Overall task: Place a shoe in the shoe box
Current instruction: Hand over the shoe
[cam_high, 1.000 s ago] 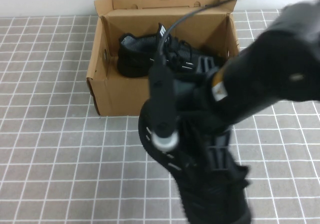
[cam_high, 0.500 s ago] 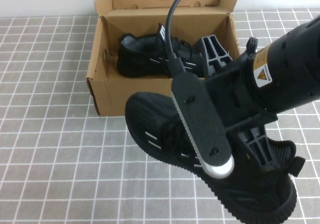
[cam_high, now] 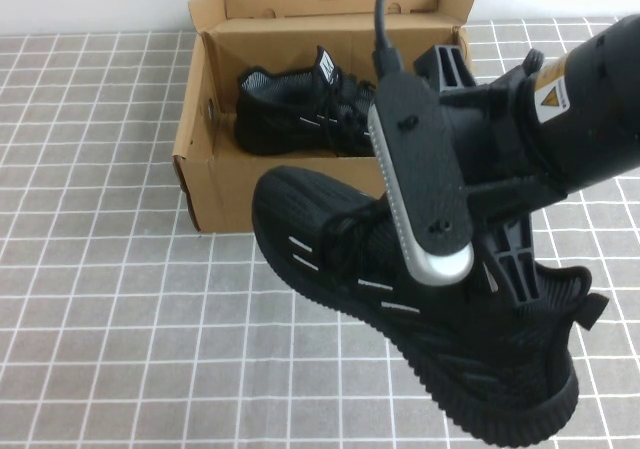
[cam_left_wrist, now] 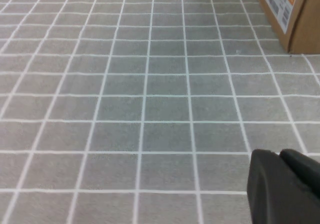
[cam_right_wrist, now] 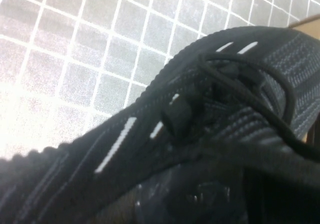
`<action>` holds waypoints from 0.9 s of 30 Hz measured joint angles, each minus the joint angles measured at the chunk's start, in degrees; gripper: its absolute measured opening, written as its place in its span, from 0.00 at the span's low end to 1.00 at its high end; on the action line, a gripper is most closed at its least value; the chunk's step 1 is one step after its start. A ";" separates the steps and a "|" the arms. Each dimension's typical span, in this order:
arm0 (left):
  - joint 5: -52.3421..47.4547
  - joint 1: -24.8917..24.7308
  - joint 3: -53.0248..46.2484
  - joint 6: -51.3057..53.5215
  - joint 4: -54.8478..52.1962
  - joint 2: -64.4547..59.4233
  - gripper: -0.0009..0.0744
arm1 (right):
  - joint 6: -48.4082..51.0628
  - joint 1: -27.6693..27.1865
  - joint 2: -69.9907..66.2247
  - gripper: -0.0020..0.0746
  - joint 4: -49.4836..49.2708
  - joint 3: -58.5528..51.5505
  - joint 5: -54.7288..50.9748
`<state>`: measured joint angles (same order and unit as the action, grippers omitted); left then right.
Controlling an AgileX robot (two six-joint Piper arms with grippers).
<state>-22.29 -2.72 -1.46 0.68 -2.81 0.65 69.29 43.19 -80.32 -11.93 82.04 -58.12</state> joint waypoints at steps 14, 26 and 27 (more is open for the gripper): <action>22.29 0.00 0.00 -10.14 20.23 0.00 0.01 | 0.04 -0.84 -0.83 0.03 -2.85 0.88 0.56; 2.36 -3.95 16.06 -5.45 21.57 -5.31 0.01 | 4.26 -0.84 -5.71 0.03 -5.17 9.87 -9.89; -0.64 -5.22 18.45 -4.10 21.57 -7.22 0.01 | 5.33 -0.84 -5.71 0.03 -5.17 9.87 -10.80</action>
<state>-22.94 -7.94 16.99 -3.42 18.76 -6.56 74.63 42.35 -86.03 -17.10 91.91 -68.92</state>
